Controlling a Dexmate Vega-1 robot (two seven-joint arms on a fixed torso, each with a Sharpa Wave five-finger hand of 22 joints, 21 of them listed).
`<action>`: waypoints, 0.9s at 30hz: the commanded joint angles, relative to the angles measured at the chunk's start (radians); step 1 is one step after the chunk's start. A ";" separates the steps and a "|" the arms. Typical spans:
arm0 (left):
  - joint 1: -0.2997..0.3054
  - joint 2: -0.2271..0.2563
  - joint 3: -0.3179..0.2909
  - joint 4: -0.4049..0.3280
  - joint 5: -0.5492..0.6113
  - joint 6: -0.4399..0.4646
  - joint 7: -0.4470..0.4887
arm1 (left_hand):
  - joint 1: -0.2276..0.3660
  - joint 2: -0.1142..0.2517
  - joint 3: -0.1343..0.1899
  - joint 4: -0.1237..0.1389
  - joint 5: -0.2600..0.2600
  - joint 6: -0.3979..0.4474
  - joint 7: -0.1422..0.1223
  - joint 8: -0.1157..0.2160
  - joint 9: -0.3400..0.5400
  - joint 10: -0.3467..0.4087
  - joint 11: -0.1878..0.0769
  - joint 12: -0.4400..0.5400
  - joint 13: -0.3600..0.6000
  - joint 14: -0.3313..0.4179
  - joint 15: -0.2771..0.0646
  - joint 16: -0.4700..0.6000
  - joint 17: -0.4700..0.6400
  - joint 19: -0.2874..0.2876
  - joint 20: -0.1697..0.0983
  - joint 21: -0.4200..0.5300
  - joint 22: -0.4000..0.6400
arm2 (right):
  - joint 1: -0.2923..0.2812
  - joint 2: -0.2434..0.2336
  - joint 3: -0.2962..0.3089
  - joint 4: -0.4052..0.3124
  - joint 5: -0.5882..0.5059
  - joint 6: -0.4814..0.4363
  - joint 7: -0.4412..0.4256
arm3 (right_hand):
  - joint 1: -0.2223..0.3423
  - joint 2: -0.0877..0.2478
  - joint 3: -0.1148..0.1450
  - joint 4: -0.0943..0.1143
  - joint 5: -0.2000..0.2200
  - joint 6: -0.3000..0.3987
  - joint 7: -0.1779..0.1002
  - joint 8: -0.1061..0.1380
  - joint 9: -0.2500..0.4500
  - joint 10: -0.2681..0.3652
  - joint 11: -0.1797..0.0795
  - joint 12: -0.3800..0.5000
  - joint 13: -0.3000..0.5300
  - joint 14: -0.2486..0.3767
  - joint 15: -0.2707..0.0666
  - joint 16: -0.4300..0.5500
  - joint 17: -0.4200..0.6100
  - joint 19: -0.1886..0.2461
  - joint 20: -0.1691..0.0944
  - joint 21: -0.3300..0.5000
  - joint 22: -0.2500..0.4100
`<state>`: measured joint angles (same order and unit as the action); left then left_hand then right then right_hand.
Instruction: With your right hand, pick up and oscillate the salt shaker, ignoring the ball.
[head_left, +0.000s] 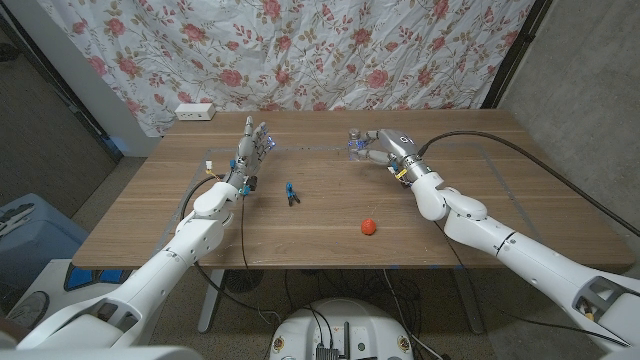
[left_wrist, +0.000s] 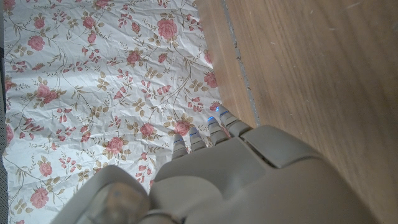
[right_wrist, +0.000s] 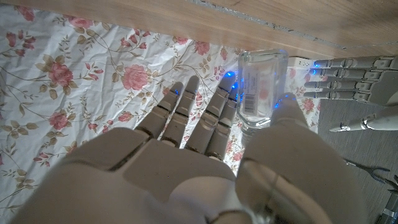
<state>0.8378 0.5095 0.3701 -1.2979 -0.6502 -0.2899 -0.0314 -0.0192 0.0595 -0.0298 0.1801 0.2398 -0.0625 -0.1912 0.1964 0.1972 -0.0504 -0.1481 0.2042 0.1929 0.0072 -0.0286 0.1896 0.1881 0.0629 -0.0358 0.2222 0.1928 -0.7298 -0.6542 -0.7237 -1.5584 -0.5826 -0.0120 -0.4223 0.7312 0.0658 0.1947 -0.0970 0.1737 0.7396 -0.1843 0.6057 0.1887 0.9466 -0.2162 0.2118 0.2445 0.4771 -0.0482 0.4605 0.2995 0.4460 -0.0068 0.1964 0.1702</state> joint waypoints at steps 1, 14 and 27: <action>0.000 0.000 0.000 0.000 0.000 0.000 0.000 | 0.000 0.101 -0.002 0.006 0.008 0.001 -0.010 0.005 0.006 0.000 -0.008 0.008 0.004 0.001 -0.106 0.005 0.006 0.005 -0.025 0.005 0.005 | -0.011 0.022 -0.021 0.042 0.009 0.016 -0.035 | -0.007 0.009 0.007 -0.007 0.006 0.037 -0.031 0.003 0.004 0.006 -0.002 0.005 0.004 -0.001 -0.134 0.005 0.005 -0.006 -0.003 -0.002 0.004; 0.000 0.000 0.000 0.000 0.000 0.000 0.000 | 0.000 0.101 -0.002 0.006 0.008 0.001 -0.009 0.004 0.006 0.001 -0.007 0.008 0.004 0.001 -0.107 0.005 0.006 0.005 -0.024 0.005 0.005 | -0.018 0.047 -0.039 0.082 0.032 0.026 -0.058 | -0.009 0.010 0.007 -0.014 0.006 0.040 -0.032 0.001 0.007 0.008 -0.002 0.005 0.003 -0.005 -0.133 0.004 0.006 -0.011 0.003 -0.003 0.004; 0.000 0.000 0.000 0.000 0.000 0.000 0.000 | 0.000 0.101 -0.002 0.006 0.008 0.001 -0.009 0.004 0.006 0.000 -0.008 0.007 0.004 0.001 -0.106 0.005 0.006 0.005 -0.024 0.005 0.005 | -0.012 0.074 -0.068 0.135 0.022 0.042 -0.103 | -0.008 0.009 0.008 -0.021 0.006 0.043 -0.031 -0.001 0.008 0.009 -0.002 0.004 0.002 -0.001 -0.131 0.007 0.007 -0.011 0.003 -0.001 0.004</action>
<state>0.8378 0.5094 0.3700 -1.2975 -0.6504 -0.2899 -0.0314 -0.0192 0.0595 -0.0298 0.1801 0.2398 -0.0625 -0.1911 0.1964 0.1973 -0.0505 -0.1481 0.2042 0.1929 0.0072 -0.0286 0.1896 0.1881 0.0630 -0.0358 0.2222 0.1928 -0.7440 -0.6010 -0.7722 -1.4600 -0.5586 0.0217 -0.4927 0.7122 0.0678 0.1990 -0.1093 0.1740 0.7396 -0.1844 0.5993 0.1932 0.9466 -0.2162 0.2118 0.2443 0.4771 -0.0482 0.4605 0.3044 0.4317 -0.0071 0.1964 0.1702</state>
